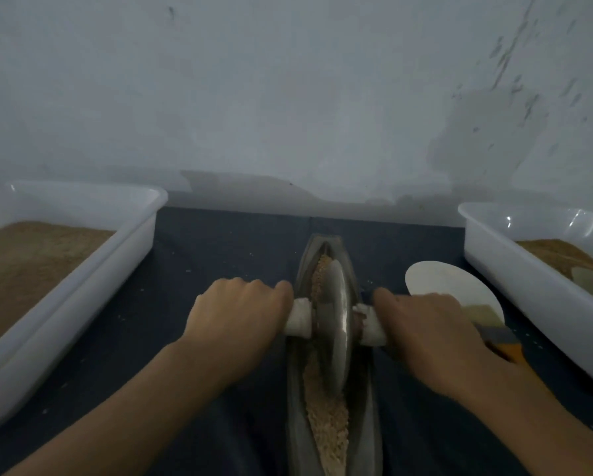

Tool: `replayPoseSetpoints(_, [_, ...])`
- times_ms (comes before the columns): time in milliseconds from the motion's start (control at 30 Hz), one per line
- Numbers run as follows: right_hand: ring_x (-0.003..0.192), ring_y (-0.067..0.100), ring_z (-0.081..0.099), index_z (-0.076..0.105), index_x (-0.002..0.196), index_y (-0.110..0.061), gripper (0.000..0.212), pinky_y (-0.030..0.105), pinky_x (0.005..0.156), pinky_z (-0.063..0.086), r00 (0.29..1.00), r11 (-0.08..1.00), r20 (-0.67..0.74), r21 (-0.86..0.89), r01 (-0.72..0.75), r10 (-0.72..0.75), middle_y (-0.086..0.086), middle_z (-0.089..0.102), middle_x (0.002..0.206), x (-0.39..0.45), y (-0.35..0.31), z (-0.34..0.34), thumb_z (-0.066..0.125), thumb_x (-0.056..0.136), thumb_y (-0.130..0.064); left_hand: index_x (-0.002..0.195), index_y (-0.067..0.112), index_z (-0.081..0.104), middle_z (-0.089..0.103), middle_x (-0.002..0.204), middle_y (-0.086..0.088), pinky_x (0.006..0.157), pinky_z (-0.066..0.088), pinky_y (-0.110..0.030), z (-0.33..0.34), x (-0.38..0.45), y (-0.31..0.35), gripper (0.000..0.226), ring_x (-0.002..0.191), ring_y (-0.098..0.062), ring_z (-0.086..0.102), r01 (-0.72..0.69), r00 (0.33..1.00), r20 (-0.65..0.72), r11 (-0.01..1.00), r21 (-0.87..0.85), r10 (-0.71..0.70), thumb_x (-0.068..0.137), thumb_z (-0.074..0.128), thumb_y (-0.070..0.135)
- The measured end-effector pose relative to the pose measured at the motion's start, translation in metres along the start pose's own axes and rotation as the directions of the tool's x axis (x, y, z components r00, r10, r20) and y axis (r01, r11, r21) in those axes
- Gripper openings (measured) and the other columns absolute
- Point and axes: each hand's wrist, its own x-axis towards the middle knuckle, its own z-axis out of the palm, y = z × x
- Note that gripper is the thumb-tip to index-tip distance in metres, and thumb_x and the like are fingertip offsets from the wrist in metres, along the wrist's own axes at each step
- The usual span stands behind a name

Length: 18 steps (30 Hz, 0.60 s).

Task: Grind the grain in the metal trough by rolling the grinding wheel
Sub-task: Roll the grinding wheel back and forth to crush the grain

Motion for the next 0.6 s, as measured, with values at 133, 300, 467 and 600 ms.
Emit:
replayPoseSetpoints(133, [0.038,0.011,0.022,0.022,0.075,-0.027,0.079,0.019,0.042,0.004,0.995,0.999,-0.088,0.018,0.039,-0.037,-0.011,0.022,0.051,-0.028,-0.011,-0.005,0.088,0.031,-0.025,0.075,0.023,0.043,0.043,0.050,0.007,0.040,0.021,-0.024,-0.012,-0.029,0.005,0.057,0.037,-0.012,0.036,-0.132,0.991,-0.001,0.991,-0.010,0.132,0.041,0.088,0.027])
replayPoseSetpoints(300, [0.059,0.016,0.058,0.029,0.084,-0.029,0.045,0.029,0.048,0.033,0.998,0.996,-0.055,-0.079,-0.031,0.027,-0.005,0.061,0.072,0.007,0.001,0.008,0.072,0.072,-0.033,0.084,0.026,0.028,0.046,0.068,0.008,0.050,0.030,-0.030,0.004,0.003,0.002,0.042,0.053,-0.015,0.043,0.002,0.999,-0.047,0.999,0.052,0.001,0.076,0.069,0.030])
replayPoseSetpoints(467, [0.064,0.025,0.058,0.024,0.083,-0.022,0.037,0.032,0.051,0.025,0.995,0.991,-0.082,-0.116,-0.073,0.064,-0.001,0.063,0.079,0.048,0.011,0.014,0.061,0.082,-0.024,0.084,0.023,0.029,0.045,0.068,0.006,0.052,0.030,-0.031,0.018,0.034,-0.002,0.031,0.056,-0.018,0.044,0.103,0.991,-0.088,0.992,0.068,-0.097,0.084,0.060,0.026])
replayPoseSetpoints(600, [0.058,0.020,0.043,0.024,0.085,-0.024,0.039,0.031,0.050,0.026,0.999,0.999,-0.013,-0.016,-0.042,0.042,-0.002,0.060,0.080,0.019,0.008,0.006,0.062,0.083,-0.033,0.084,0.026,0.026,0.027,0.062,0.009,0.048,0.019,-0.028,0.003,0.016,0.000,0.037,0.049,-0.012,0.026,0.025,0.999,-0.026,0.997,0.070,-0.023,0.082,0.063,0.032])
